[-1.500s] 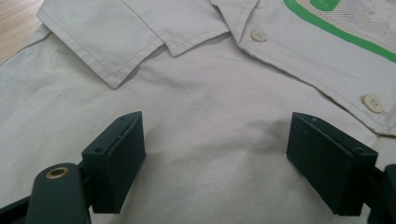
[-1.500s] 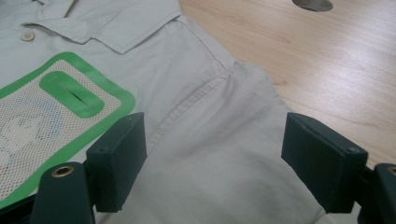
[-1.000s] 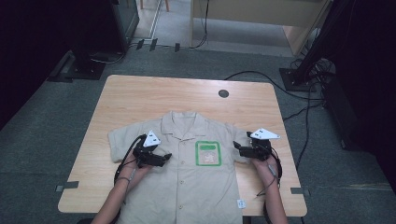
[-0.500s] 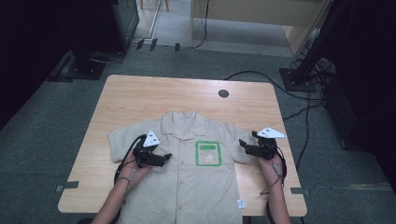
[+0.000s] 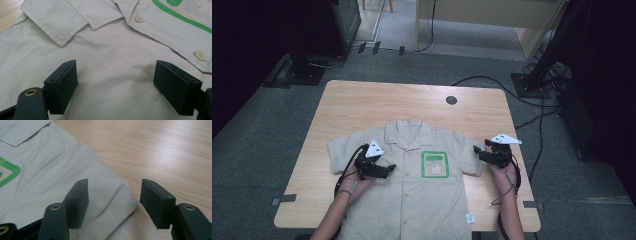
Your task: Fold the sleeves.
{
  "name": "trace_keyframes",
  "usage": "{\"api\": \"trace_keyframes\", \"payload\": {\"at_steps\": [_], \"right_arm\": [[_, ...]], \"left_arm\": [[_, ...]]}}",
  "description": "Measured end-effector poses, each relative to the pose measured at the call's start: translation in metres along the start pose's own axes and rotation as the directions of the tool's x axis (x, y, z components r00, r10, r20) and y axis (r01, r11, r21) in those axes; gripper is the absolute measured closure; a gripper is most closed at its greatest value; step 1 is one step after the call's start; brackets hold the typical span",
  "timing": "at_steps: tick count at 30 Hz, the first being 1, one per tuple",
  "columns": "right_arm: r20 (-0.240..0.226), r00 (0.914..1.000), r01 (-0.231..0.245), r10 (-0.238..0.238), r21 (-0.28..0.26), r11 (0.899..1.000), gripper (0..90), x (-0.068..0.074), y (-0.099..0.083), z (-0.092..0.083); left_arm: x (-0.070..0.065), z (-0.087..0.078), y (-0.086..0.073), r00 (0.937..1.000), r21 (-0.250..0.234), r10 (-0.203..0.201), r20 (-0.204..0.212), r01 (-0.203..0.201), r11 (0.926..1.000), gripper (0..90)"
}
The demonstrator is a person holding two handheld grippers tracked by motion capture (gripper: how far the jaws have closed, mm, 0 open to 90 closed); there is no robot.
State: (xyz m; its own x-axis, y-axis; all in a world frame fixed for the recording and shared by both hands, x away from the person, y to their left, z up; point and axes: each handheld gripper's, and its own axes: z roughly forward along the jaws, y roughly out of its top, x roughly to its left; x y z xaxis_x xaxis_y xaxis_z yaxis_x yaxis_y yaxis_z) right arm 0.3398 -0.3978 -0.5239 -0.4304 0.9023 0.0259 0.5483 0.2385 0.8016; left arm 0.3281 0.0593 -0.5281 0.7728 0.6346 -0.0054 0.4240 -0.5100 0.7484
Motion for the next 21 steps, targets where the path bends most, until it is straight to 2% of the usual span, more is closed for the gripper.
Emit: {"api": "trace_keyframes", "payload": {"at_steps": [5, 13, 17, 19, 21], "right_arm": [[0.018, 0.9995, 0.024, -0.025, 0.056, 0.998, 49.0, 0.0032, 0.0013, 0.0045], [-0.019, 0.9995, 0.025, -0.024, 0.051, 0.998, 73.9, 0.006, 0.0009, 0.0038], [-0.043, 0.999, -0.007, 0.009, 0.052, 0.999, 83.2, 0.0053, 0.0006, 0.0033], [-0.059, 0.9976, -0.033, 0.036, 0.055, 0.998, 84.9, 0.0034, 0.0002, 0.0027], [-0.067, 0.997, -0.037, 0.04, 0.055, 0.998, 85.3, 0.0029, 0.0, 0.0025]], "left_arm": [[0.0, 0.0, 0.0, 1.0, 0.0, 0.0, 0.0, 0.0, 1.0, 19.5], [0.0, 0.0, -0.0001, 1.0, 0.0, 0.0, 0.0, 0.0, 1.0, 19.4], [0.0, -0.0001, -0.0001, 1.0, 0.001, 0.001, -0.001, -0.001, 1.0, 19.4], [0.0, 0.0, -0.0001, 1.0, 0.0, 0.0, 0.0, 0.0, 1.0, 19.5], [0.0, 0.0, -0.0001, 1.0, 0.0, 0.0, 0.0, 0.0, 1.0, 19.4]]}}
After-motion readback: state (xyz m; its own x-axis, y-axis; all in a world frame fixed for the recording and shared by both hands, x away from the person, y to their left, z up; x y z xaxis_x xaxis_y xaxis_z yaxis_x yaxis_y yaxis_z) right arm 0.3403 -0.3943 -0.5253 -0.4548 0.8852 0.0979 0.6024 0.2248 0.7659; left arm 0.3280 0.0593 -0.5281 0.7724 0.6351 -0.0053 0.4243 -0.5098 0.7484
